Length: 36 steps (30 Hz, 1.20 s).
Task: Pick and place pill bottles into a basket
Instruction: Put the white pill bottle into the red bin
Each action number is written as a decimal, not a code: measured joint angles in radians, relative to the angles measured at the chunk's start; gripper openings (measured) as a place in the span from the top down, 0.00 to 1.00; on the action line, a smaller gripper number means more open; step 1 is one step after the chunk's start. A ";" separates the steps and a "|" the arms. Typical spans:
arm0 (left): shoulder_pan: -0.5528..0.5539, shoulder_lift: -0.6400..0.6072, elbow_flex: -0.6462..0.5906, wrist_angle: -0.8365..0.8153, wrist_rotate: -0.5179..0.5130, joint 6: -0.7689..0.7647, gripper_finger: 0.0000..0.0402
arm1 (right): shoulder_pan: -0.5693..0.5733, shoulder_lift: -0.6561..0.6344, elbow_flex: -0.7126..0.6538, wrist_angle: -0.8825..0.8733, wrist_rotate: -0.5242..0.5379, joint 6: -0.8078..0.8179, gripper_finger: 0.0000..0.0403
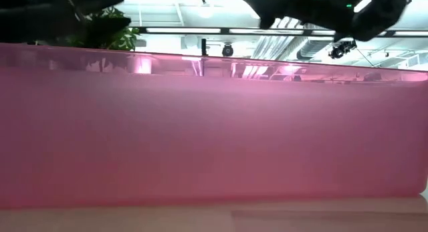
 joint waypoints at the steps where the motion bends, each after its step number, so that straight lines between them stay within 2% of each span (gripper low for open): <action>1: 0.000 0.031 0.000 0.056 0.020 0.000 0.18 | 0.003 0.031 0.024 0.002 -0.004 -0.001 0.57; 5: 0.000 0.148 0.001 0.225 0.086 -0.013 0.18 | 0.010 0.143 0.126 0.001 -0.021 -0.001 0.57; 10: 0.000 0.248 0.040 0.240 0.161 -0.063 0.18 | 0.010 0.238 0.238 -0.045 -0.064 0.011 0.57; 16: 0.000 0.311 0.109 0.245 0.251 -0.084 0.18 | 0.009 0.286 0.344 -0.173 -0.071 0.005 0.57; 27: 0.000 0.400 0.120 0.250 0.247 -0.106 0.18 | 0.007 0.291 0.373 -0.208 -0.085 -0.004 0.57; 36: 0.000 0.411 0.120 0.277 0.240 -0.106 0.18 | 0.007 0.291 0.373 -0.209 -0.080 -0.009 0.57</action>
